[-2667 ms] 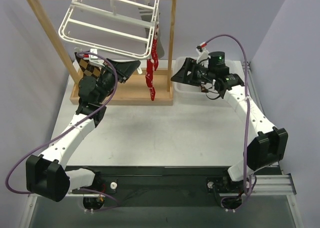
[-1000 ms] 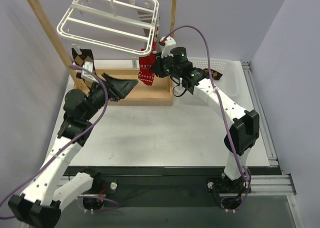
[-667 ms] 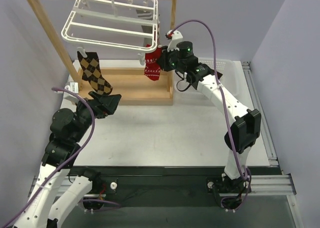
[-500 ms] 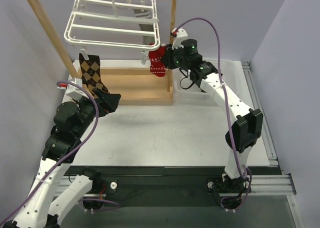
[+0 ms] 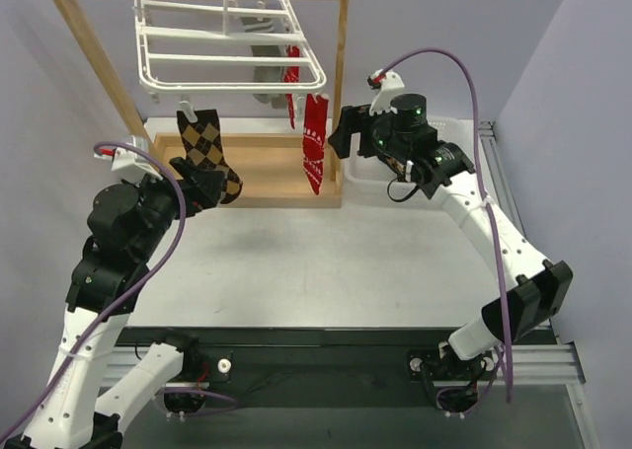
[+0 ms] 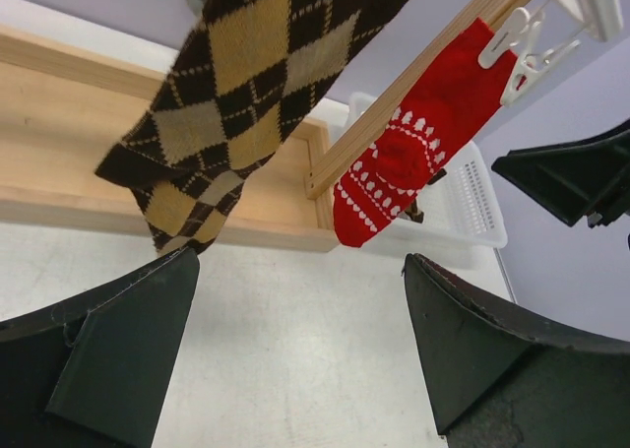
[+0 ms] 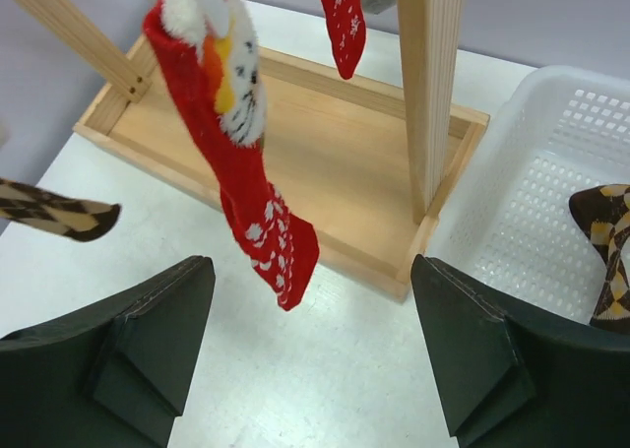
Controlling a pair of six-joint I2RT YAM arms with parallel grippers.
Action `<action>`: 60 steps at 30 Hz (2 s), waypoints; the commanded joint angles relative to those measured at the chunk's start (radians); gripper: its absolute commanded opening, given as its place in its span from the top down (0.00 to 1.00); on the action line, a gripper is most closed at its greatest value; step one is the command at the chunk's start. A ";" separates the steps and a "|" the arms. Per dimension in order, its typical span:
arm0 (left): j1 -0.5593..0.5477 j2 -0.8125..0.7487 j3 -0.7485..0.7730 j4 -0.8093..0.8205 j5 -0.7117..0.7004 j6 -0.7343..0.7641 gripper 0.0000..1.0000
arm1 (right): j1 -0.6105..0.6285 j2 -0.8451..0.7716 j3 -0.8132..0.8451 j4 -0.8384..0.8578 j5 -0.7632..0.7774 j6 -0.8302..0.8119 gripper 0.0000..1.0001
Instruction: Remove the socks clipped to the hanger
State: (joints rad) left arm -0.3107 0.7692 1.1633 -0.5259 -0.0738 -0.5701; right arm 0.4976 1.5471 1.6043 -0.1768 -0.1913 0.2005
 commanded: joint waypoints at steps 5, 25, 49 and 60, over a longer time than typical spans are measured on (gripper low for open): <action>0.007 -0.030 0.099 -0.020 0.037 0.018 0.03 | 0.047 -0.110 -0.176 0.169 -0.215 0.062 0.12; 0.007 -0.124 0.156 -0.037 -0.014 0.055 0.03 | 0.256 0.116 -0.176 0.665 -0.450 0.065 0.10; -0.004 -0.061 0.286 -0.155 0.002 0.065 0.03 | 0.351 0.470 0.180 0.818 -0.545 0.092 0.31; -0.002 0.062 0.342 -0.088 0.155 0.041 0.03 | 0.348 0.365 0.092 0.785 -0.501 0.274 0.90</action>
State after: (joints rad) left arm -0.3122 0.8101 1.4662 -0.6788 -0.0090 -0.5205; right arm 0.8524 2.0537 1.7184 0.6315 -0.7345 0.4202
